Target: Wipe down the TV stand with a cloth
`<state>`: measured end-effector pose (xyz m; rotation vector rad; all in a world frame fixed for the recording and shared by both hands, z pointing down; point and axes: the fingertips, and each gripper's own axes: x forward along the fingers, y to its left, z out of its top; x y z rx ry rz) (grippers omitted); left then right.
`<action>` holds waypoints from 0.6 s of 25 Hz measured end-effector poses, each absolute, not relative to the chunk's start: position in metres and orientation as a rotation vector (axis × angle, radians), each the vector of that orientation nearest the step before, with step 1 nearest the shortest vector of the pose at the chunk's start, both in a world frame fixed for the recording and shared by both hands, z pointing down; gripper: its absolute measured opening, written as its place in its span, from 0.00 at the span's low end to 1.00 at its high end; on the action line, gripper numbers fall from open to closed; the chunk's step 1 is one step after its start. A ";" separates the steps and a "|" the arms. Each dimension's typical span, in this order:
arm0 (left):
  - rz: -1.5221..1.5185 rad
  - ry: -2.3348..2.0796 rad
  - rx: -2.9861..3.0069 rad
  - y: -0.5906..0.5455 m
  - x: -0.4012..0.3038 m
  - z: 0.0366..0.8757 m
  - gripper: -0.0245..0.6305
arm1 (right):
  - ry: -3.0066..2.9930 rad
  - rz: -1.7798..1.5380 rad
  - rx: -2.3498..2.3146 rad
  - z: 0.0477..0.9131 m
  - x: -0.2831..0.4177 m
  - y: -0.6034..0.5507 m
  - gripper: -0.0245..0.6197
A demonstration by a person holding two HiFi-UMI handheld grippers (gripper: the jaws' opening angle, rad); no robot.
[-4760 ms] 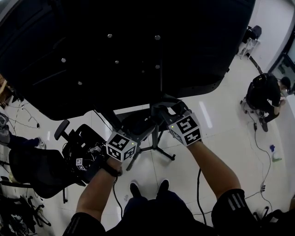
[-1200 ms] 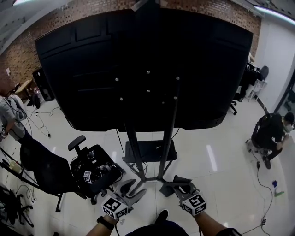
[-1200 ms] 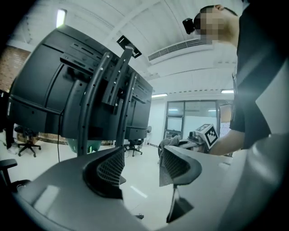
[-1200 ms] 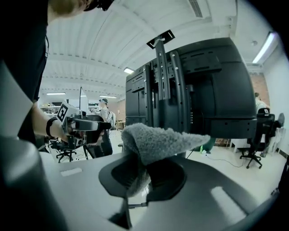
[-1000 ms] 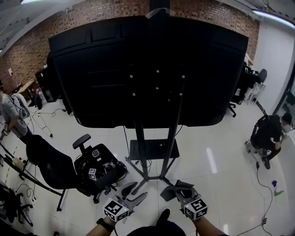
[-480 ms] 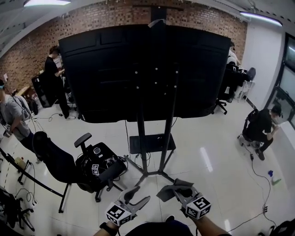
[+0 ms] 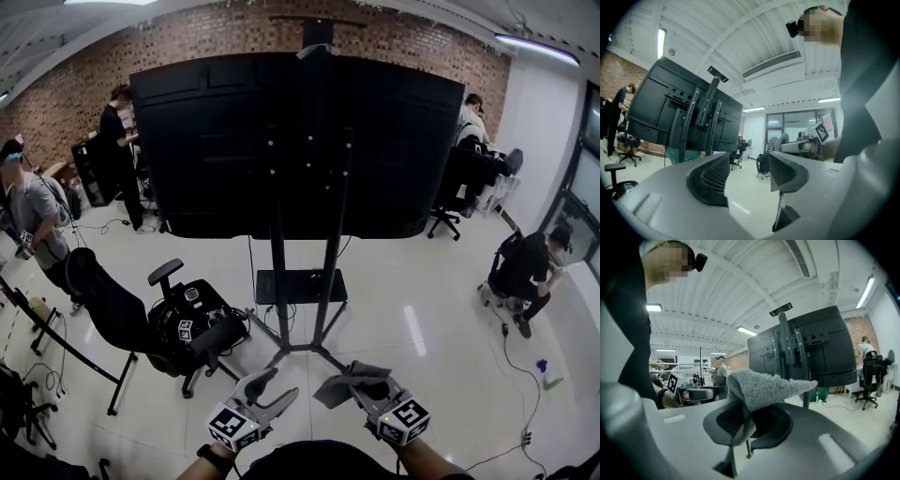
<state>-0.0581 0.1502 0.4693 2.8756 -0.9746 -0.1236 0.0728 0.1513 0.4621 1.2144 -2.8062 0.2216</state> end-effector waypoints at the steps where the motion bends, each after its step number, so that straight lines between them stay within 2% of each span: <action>1: -0.122 -0.981 2.881 0.153 -0.054 0.467 0.47 | -2.816 0.216 1.208 0.459 0.076 0.154 0.09; 15: -0.107 -1.043 2.896 0.159 -0.038 0.452 0.47 | -2.895 0.166 1.164 0.448 0.090 0.161 0.09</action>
